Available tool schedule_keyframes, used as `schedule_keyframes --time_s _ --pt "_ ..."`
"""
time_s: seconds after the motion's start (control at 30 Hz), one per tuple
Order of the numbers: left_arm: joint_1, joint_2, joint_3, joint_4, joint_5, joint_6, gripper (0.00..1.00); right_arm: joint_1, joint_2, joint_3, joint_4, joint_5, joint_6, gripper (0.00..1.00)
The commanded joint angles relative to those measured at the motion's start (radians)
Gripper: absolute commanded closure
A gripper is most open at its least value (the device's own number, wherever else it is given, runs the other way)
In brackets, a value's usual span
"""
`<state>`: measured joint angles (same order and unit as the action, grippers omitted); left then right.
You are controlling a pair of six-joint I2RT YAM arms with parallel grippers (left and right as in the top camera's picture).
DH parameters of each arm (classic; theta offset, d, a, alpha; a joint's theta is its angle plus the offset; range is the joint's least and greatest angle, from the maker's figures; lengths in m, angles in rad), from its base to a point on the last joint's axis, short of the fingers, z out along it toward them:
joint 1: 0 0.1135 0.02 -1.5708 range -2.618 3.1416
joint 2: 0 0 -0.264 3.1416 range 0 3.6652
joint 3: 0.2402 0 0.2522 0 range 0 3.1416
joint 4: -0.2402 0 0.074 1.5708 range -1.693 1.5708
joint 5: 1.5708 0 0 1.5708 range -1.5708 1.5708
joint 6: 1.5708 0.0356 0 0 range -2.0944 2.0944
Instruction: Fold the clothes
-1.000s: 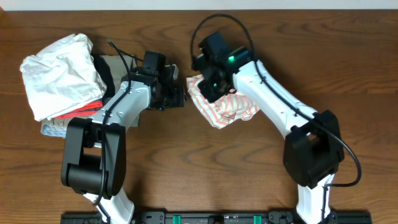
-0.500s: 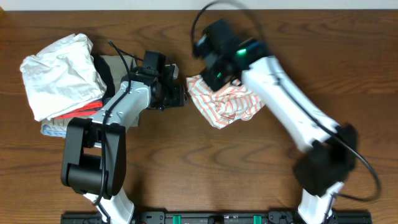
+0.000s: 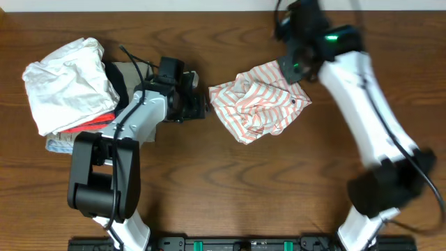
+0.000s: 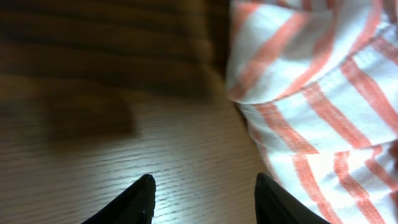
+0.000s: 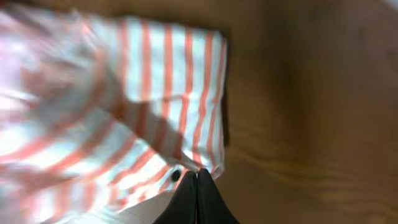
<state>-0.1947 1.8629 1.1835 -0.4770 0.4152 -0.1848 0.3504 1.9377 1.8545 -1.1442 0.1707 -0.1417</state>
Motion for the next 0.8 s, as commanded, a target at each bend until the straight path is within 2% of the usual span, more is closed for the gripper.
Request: schedule_keyframes --time_s 0.0,0.27,0.47,0.77 --pt "0.055 0.000 -0.001 -0.013 -0.008 -0.012 0.48 0.048 0.078 -0.052 0.022 0.135 0.033 0.99" --pt "0.153 -0.002 -0.001 -0.019 -0.001 -0.023 0.48 0.203 0.192 -0.117 0.078 0.060 0.051 0.99" --pt "0.166 -0.002 -0.001 -0.019 -0.001 -0.023 0.48 0.328 0.211 -0.158 0.109 0.049 0.053 0.97" --pt "0.166 -0.002 -0.001 -0.022 0.003 -0.023 0.48 0.341 0.212 -0.261 0.190 0.050 0.127 0.96"
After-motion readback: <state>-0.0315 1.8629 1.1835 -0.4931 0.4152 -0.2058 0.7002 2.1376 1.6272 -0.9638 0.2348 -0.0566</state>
